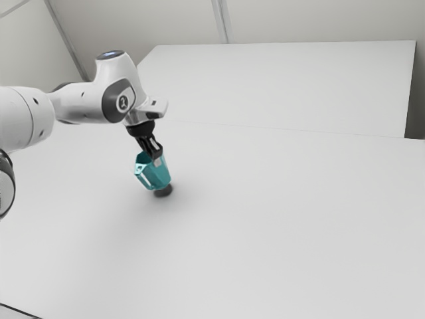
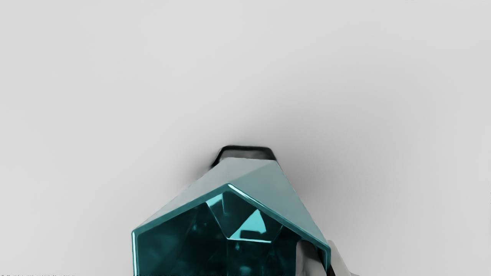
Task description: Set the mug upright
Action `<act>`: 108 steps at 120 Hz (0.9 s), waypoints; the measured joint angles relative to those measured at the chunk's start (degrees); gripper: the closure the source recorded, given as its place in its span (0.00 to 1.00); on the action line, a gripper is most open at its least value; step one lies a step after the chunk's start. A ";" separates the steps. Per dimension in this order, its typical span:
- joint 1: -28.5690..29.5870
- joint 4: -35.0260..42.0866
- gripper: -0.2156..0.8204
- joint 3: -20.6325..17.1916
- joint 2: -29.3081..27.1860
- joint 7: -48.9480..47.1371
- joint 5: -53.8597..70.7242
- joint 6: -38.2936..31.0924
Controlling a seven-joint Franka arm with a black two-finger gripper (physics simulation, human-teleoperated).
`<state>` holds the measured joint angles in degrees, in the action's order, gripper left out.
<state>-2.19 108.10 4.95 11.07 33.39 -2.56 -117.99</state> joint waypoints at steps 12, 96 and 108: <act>-0.57 -0.86 0.97 -0.03 1.25 -4.54 0.14 0.22; -0.72 -6.72 0.53 -0.87 5.60 -21.77 0.19 2.48; -0.72 -7.80 0.46 -0.90 5.33 -22.92 0.19 2.72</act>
<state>-2.92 100.31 4.05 16.40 10.47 -2.37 -115.26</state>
